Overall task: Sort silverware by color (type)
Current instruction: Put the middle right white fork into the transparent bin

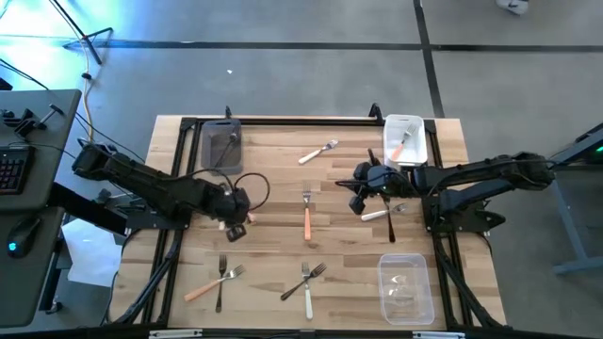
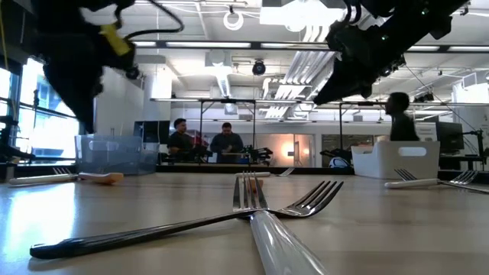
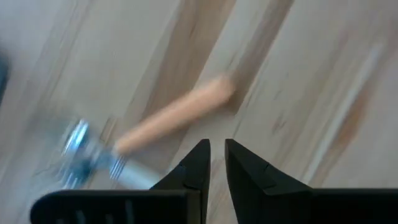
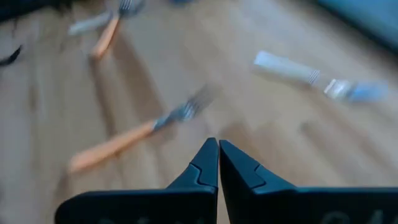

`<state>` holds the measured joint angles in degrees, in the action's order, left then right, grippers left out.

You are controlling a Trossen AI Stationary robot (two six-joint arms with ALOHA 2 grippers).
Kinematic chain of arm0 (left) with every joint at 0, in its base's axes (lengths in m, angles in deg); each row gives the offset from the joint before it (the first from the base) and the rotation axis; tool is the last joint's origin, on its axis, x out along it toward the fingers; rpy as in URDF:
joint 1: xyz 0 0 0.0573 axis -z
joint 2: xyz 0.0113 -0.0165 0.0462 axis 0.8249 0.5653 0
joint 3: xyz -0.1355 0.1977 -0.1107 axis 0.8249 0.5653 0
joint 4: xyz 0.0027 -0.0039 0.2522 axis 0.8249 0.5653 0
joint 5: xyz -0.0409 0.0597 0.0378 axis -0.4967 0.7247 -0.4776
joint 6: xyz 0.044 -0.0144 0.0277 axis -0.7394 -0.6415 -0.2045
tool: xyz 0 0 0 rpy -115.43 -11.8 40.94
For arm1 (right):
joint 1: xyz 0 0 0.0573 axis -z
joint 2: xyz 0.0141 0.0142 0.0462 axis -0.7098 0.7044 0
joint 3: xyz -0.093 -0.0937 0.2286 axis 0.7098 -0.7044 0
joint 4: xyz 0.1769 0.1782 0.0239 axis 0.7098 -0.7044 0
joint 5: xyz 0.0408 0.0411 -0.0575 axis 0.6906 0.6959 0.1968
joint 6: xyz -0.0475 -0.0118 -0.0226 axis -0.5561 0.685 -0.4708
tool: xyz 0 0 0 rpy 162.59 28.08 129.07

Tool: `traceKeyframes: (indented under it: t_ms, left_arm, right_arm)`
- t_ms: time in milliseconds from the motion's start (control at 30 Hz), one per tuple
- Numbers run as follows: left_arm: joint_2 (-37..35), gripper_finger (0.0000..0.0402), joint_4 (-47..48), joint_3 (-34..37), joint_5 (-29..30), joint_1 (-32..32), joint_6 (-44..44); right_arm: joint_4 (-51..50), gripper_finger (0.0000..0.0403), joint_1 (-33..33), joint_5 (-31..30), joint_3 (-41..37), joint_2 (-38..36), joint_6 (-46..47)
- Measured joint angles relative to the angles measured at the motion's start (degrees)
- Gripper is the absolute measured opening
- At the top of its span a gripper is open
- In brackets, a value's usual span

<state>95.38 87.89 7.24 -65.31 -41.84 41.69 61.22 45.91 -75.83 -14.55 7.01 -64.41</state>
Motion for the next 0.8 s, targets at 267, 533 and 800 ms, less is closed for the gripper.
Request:
traceKeyframes:
  t_ms: [267, 533, 800]
  left_arm:
    - [2.9, 0.0013, -33.7, 5.6, -1.3, -1.0, -11.7]
    - [7.2, 0.0003, -60.6, 14.9, -3.3, -3.0, -15.6]
    - [7.7, 0.0002, -66.6, 20.2, -1.2, -2.9, -15.5]
  right_arm:
    - [-25.9, 0.0, -6.1, 2.2, 7.4, -0.3, 13.4]
    - [-39.2, 0.0008, -9.2, 0.3, 9.2, -0.2, 14.5]
    - [-43.4, 0.0112, -8.8, 3.2, 8.9, 4.9, 6.5]
